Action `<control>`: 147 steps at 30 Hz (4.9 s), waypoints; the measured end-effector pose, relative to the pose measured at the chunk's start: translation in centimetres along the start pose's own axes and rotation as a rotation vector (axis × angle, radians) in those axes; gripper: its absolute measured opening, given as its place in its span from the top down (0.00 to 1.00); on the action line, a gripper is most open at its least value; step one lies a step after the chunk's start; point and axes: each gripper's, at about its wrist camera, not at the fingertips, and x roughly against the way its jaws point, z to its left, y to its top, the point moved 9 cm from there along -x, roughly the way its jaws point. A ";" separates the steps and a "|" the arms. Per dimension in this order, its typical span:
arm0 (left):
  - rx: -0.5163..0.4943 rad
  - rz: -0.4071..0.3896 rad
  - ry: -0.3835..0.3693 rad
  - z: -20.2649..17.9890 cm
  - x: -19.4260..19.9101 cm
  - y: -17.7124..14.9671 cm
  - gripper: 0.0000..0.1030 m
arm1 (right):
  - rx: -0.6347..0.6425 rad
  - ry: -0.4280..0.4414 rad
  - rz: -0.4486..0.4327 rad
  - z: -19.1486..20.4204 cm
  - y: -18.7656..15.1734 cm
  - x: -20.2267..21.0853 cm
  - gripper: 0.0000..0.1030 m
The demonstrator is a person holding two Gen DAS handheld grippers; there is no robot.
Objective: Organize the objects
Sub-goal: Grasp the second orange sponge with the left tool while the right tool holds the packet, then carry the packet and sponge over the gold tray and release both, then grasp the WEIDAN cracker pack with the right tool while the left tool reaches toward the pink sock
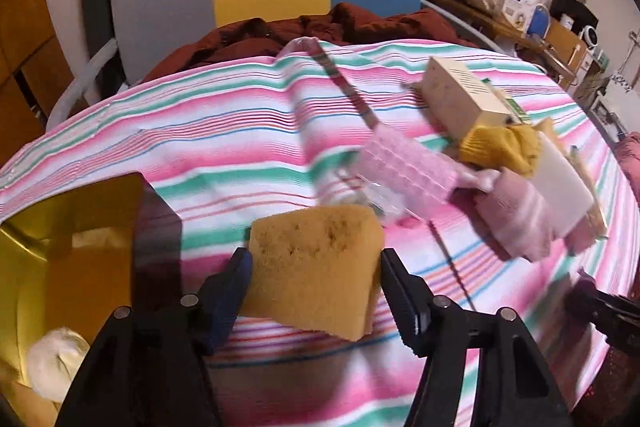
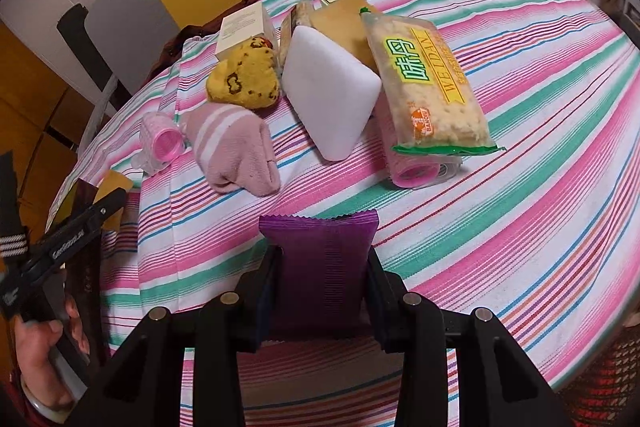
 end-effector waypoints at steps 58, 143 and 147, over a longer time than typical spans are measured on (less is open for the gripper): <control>0.088 -0.216 -0.250 2.0 14.2 -8.3 0.53 | 0.315 0.156 -0.069 9.5 -1.7 1.2 0.61; 0.319 -0.090 -0.230 10.3 13.7 -12.8 0.31 | 0.354 0.294 -0.058 22.4 -7.7 2.0 0.15; 0.257 -0.082 -0.238 8.1 13.7 -12.2 0.30 | 0.342 0.269 -0.059 21.1 -7.4 1.9 0.15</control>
